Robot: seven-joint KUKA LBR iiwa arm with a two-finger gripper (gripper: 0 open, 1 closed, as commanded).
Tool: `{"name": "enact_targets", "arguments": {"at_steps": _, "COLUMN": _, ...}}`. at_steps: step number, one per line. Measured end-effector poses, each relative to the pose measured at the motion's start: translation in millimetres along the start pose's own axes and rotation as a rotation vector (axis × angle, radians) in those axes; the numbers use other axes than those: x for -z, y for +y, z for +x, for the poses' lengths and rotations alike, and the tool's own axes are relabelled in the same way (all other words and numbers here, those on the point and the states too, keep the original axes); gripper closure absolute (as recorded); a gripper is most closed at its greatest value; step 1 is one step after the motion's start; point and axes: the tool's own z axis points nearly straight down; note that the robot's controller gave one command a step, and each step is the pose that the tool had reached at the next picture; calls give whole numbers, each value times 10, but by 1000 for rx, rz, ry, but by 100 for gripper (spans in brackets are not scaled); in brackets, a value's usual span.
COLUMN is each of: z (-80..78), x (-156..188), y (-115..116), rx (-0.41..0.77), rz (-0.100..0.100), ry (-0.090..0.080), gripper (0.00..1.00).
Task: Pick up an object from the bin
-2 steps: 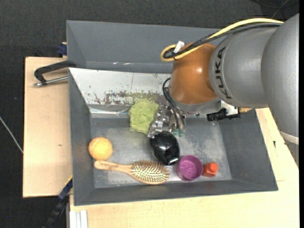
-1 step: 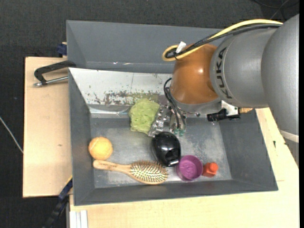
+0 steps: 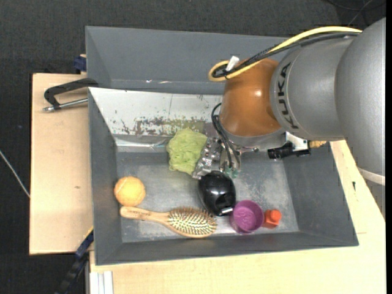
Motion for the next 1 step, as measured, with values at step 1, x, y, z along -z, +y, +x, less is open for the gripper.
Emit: {"name": "enact_targets", "arguments": {"at_steps": 1, "z": 480, "x": -351, "y": 148, "rx": 26, "rz": 8, "ry": 11, "gripper": 100}}
